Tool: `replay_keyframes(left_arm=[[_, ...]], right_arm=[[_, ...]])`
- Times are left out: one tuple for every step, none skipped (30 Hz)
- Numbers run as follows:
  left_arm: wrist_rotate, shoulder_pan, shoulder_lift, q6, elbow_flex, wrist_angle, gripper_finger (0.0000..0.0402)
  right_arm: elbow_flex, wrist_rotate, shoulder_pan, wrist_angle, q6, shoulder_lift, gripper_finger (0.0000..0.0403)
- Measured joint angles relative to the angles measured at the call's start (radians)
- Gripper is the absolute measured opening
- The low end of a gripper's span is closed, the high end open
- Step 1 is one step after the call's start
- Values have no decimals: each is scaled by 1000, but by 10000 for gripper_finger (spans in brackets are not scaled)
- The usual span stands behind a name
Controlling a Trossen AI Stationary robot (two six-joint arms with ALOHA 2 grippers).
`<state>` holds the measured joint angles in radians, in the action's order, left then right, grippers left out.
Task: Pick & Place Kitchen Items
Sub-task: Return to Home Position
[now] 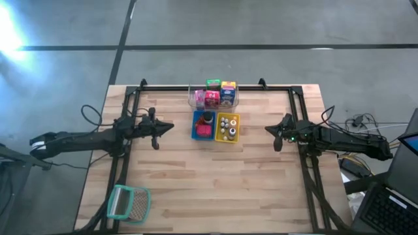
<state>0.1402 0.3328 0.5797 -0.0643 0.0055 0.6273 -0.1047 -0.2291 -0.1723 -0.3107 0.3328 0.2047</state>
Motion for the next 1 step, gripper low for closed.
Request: replay_keyframes(left_arm=[[0,0,0,0,0,0,10]], right_arm=[[0,0,0,0,0,0,9]])
